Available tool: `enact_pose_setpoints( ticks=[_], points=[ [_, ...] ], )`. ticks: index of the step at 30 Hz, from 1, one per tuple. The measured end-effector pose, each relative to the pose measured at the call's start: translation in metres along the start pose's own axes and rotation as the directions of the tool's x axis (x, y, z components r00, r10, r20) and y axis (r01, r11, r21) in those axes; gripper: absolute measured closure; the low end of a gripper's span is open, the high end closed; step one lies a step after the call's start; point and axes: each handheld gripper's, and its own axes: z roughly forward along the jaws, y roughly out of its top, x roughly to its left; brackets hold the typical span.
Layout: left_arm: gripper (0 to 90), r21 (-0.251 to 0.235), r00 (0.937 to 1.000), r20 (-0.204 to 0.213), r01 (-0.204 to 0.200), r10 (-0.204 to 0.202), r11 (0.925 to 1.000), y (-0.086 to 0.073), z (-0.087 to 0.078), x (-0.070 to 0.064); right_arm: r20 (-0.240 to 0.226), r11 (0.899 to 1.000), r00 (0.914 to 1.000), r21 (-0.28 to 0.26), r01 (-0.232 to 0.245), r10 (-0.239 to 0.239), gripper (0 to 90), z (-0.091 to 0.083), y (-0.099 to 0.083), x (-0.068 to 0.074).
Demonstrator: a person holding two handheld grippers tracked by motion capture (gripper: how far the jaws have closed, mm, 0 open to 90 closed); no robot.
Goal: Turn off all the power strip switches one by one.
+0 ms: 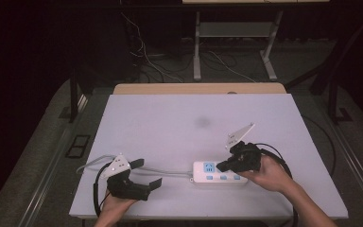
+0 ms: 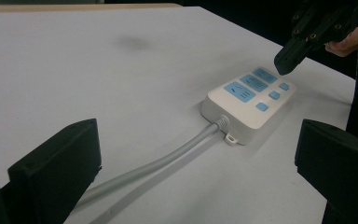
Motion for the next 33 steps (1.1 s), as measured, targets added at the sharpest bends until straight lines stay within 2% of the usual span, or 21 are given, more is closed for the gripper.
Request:
enact_pose_setpoints(
  ticks=[10, 19, 33],
  points=[
    [0.0, 0.0, 1.0, 0.001, -0.001, 0.001, 1.0, 0.0, 0.0, 0.0, -0.015, 0.999, 0.9996, 0.027, 0.024, -0.024, 89.8, 0.009, 0.013, 0.005],
    [0.0, -0.001, 1.0, 0.0, -0.002, 0.002, 1.0, 0.0, -0.001, 0.0, -0.029, 0.998, 0.9992, 0.053, 0.028, -0.027, 89.8, 0.023, 0.016, 0.007],
    [0.0, 0.0, 1.0, -0.001, -0.004, 0.004, 1.0, 0.0, -0.001, 0.001, -0.042, 0.996, 0.9985, 0.078, 0.037, -0.034, 89.8, 0.034, 0.018, 0.006]
  ],
)
